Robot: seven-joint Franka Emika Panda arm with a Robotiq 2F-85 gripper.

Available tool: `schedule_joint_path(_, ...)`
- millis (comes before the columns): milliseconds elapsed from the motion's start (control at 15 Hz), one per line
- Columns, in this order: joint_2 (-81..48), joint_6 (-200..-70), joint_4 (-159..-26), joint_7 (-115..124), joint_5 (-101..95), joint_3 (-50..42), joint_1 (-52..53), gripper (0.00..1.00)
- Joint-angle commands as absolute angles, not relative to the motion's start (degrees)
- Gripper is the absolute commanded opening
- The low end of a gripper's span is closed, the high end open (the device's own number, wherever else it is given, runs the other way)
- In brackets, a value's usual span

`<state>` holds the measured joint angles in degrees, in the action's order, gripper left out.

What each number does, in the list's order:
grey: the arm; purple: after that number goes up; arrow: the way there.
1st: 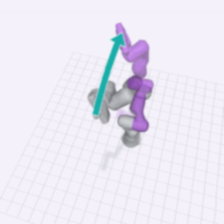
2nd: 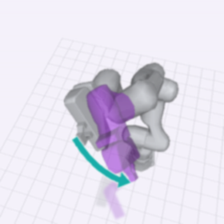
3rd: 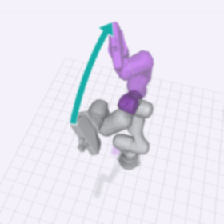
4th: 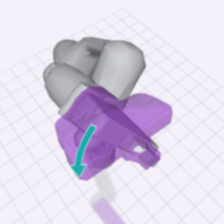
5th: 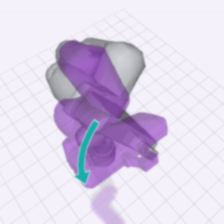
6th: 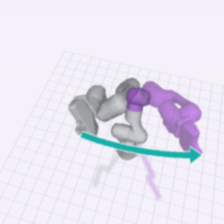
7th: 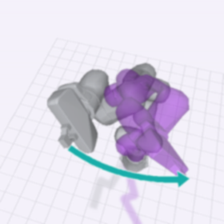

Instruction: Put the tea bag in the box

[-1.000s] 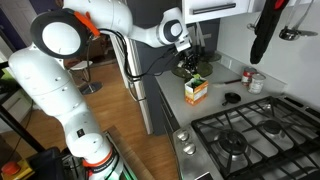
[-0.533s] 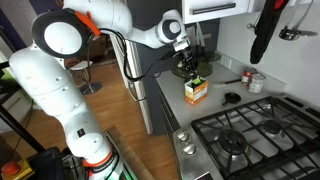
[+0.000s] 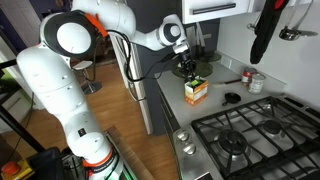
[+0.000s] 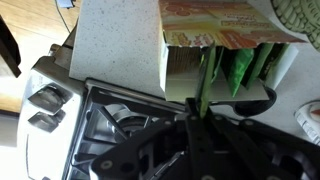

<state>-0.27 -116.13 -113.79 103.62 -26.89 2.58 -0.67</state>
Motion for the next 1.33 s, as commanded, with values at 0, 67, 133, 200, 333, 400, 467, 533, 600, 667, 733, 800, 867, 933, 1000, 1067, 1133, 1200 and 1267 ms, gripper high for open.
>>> schedule_joint_path(0, -2.9, -114.5, -112.0, 101.5, -26.9, 1.8, 0.0, 0.01)
schedule_joint_path(67, -3.5, -114.6, -111.8, 100.8, -26.4, 1.6, -0.1, 0.01)
schedule_joint_path(133, -4.0, -115.0, -111.6, 99.8, -25.5, 1.3, -0.3, 0.01)
schedule_joint_path(200, -4.5, -115.3, -111.4, 98.7, -24.6, 1.0, -0.4, 0.01)
schedule_joint_path(333, -5.6, -115.4, -110.8, 96.1, -22.4, 0.4, -0.6, 0.01)
schedule_joint_path(400, -6.0, -115.2, -110.6, 95.1, -21.6, 0.2, -0.6, 0.01)
schedule_joint_path(467, -6.4, -114.9, -110.2, 94.2, -20.5, -0.1, -0.7, 0.01)
schedule_joint_path(533, -6.8, -114.9, -109.8, 93.3, -19.5, -0.4, -0.7, 0.01)
schedule_joint_path(600, -7.3, -114.8, -109.4, 92.4, -18.5, -0.6, -0.7, 0.01)
schedule_joint_path(667, -7.7, -114.5, -109.0, 91.8, -17.7, -0.8, -0.6, 0.01)
schedule_joint_path(733, -8.1, -114.2, -108.6, 91.9, -17.7, -1.1, -0.5, 0.01)
schedule_joint_path(800, -8.3, -113.8, -108.2, 92.5, -17.9, -1.3, -0.4, 0.14)
schedule_joint_path(867, -8.5, -113.0, -107.6, 93.4, -18.2, -1.6, -0.3, 0.30)
schedule_joint_path(933, -8.1, -112.7, -107.5, 93.7, -18.4, -1.8, -0.3, 0.37)
schedule_joint_path(1000, -7.4, -112.6, -107.7, 94.3, -18.9, -2.0, -0.3, 0.44)
schedule_joint_path(1067, -6.7, -112.6, -107.8, 94.6, -19.1, -2.2, -0.3, 0.52)
schedule_joint_path(1133, -6.1, -112.6, -107.8, 95.1, -19.3, -2.4, -0.3, 0.59)
schedule_joint_path(1200, -5.1, -112.9, -108.1, 95.4, -19.3, -2.5, -0.4, 0.66)
schedule_joint_path(1267, -4.3, -112.5, -108.2, 95.9, -19.1, -2.6, -0.3, 0.74)
